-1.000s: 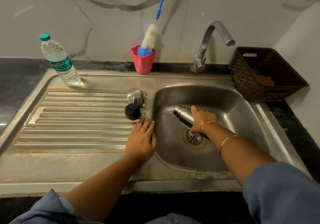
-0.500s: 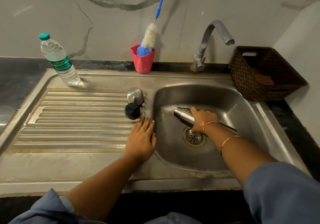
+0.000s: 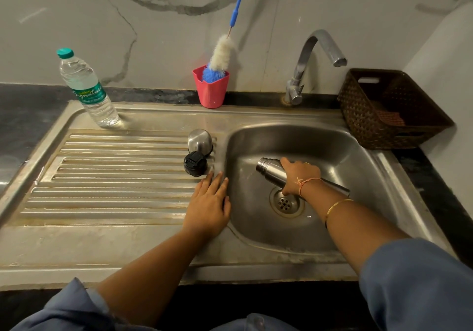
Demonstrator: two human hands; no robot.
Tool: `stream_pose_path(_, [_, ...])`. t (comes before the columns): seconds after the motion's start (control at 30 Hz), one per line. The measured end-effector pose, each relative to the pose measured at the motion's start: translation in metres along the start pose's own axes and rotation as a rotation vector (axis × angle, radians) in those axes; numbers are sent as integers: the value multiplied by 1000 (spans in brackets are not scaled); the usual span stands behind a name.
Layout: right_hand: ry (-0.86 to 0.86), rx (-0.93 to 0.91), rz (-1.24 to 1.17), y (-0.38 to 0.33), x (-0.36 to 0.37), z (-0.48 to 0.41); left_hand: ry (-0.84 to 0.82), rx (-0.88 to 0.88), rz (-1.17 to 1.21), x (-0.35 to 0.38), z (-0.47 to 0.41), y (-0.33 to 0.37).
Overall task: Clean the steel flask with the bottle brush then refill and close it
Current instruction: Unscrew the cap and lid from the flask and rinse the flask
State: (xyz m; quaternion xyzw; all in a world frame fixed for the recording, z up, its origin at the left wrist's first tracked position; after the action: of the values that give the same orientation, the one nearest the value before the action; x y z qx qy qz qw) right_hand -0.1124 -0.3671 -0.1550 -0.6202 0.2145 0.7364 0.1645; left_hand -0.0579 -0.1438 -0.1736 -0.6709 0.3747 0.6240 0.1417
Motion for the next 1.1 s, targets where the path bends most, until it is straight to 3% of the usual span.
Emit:
stream_pose_path(0.37, [-17, -19, 50, -7, -2, -2, 1, -6, 3, -1, 0, 1])
stream_pose_path(0.87, [19, -193, 357, -41, -17, -2, 20, 9, 3, 0, -1, 0])
stream_pose_path(1.1, [166, -196, 390, -57, -40, -6, -1, -4, -15, -2, 0, 1])
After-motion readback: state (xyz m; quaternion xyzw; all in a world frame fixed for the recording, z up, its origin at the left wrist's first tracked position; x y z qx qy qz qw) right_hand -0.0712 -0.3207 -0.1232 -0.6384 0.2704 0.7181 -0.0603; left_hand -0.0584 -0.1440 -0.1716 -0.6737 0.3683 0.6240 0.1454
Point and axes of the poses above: each hand's wrist, its own z-axis away from the middle knuckle, its own x-axis out of the palm, y = z × x, the point moved 6 cm from there along -z, towards the middle knuckle, and after that the axes turned 11 degrees about y, right-handed, at the moved point
